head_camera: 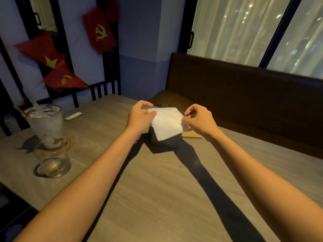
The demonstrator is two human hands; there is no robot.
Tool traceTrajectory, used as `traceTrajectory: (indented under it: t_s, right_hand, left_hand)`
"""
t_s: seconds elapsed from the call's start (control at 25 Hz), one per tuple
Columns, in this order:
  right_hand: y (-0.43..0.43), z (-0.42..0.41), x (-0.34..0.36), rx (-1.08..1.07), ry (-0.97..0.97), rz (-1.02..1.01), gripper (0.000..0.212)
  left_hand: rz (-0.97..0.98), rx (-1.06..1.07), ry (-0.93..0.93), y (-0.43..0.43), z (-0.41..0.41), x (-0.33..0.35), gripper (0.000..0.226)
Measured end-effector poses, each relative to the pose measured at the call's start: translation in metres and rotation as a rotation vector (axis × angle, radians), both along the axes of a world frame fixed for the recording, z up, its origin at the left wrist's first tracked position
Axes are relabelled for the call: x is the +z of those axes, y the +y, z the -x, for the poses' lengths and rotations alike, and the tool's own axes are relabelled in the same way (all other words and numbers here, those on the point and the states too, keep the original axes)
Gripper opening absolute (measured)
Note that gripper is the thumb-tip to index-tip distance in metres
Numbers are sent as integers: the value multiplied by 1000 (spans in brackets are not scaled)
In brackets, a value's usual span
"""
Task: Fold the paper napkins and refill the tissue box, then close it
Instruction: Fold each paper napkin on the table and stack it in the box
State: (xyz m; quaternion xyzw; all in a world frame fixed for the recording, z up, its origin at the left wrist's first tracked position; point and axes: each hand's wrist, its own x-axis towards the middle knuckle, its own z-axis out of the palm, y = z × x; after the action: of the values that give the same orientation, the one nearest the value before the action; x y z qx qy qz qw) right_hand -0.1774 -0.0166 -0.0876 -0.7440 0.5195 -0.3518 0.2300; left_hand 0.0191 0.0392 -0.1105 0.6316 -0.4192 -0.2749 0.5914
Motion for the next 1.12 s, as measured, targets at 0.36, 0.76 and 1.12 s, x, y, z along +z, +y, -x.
traceTrajectory:
  t_s: [0.36,0.76,1.12]
  right_hand:
    - [-27,-19,-17,83,292,8,14]
    - [-34,-30,-8,177,629,40,17]
    - [-42,-28,0,293,688,-40,19]
  left_hand:
    - [-40,27,-593,-72,-6,-7,7]
    - [-241,-79,-1023,-72,10,1,15]
    - [-340,-171,-1067,-66,4,15,23]
